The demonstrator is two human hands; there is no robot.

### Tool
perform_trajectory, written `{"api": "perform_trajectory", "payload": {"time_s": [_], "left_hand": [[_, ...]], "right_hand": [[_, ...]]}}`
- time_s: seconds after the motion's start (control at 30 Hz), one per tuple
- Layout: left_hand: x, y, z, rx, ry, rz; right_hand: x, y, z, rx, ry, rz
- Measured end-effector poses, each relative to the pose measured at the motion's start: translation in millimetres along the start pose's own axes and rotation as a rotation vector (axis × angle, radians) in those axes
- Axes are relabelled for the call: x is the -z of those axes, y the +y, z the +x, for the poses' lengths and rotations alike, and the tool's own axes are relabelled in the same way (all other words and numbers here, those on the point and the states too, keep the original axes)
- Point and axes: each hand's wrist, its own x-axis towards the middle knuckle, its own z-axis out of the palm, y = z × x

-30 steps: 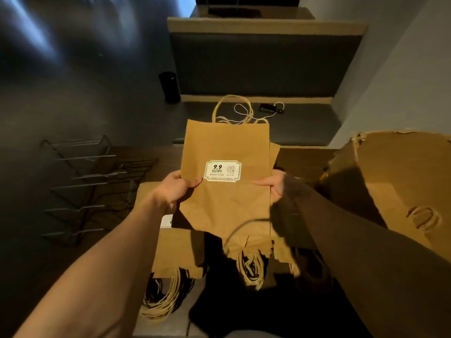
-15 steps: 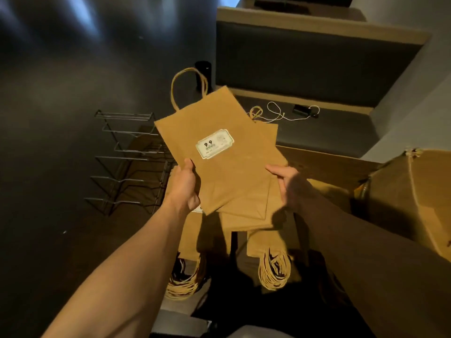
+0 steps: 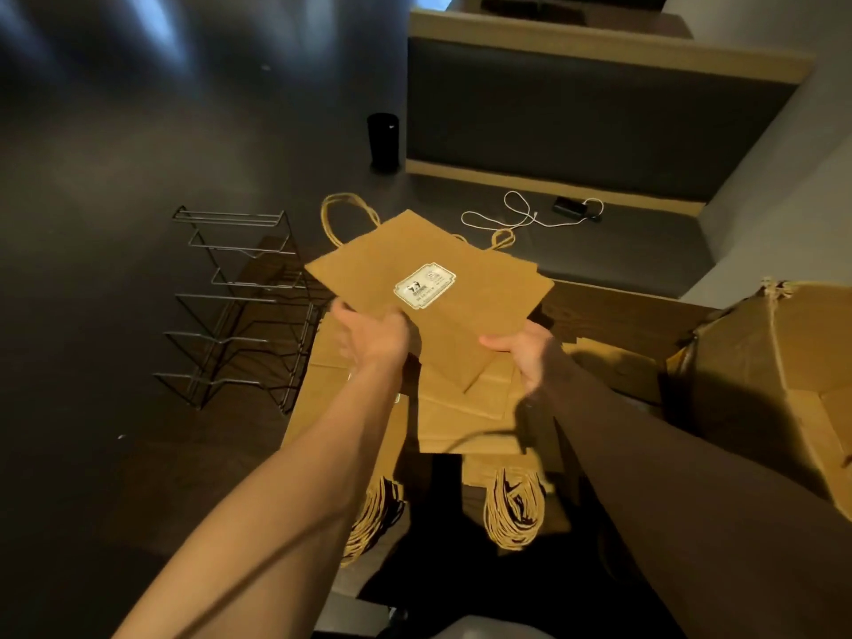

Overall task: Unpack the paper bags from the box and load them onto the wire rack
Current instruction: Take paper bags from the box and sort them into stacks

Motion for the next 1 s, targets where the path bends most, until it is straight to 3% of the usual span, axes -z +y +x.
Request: {"api": "perform_trajectory", "payload": {"time_s": [0.07,0.1,0.13,0.17,0.2,0.27,0.33,0.5,0.6,0.77,0.83,0.93,1.0], "left_hand": [[17,16,7,-0.228,0.2,0.32],[25,25,10,-0.411,0.197,0.485],[27,30,18,-0.605,0.128,0.617],[30,40,21,-0.717,-0.046,0.757],[28,45,28,-0.772,-0.228,0.916],[25,52,33,-0.708,-0.509,1.147],[25,51,33,-0.554,-0.642,1.223],[43,36,48,-0.358,-0.724,1.125],[47,31,44,-0.442,-0.782,0.927],[51,14,30,-0.67,-0.322,0.595],[53,9,30,-0.673,-0.286,0.6],[55,1,30,-0.568,-0.177,0.343],[56,2,29,-0.515,-0.164,0.309]], "right_hand": [[14,-7,5,-0.075,-0.014,-0.135],[19,-10,6,-0.105,-0.077,-0.216],[22,-15,6,-0.129,-0.176,-0.311],[23,-19,4,-0.151,-0.287,-0.425],[23,-23,2,-0.164,-0.391,-0.522],[19,-31,-3,-0.2,-0.526,-0.638],[20,-38,-12,-0.22,-0.589,-0.64],[30,-33,-15,-0.129,-0.462,-0.733],[35,-24,-6,-0.143,-0.407,-0.62],[37,-25,-8,-0.131,-0.369,-0.48],[36,-24,-6,-0.116,-0.333,-0.462],[33,-23,-6,-0.109,-0.273,-0.445],[30,-23,-6,-0.105,-0.25,-0.44]]}}
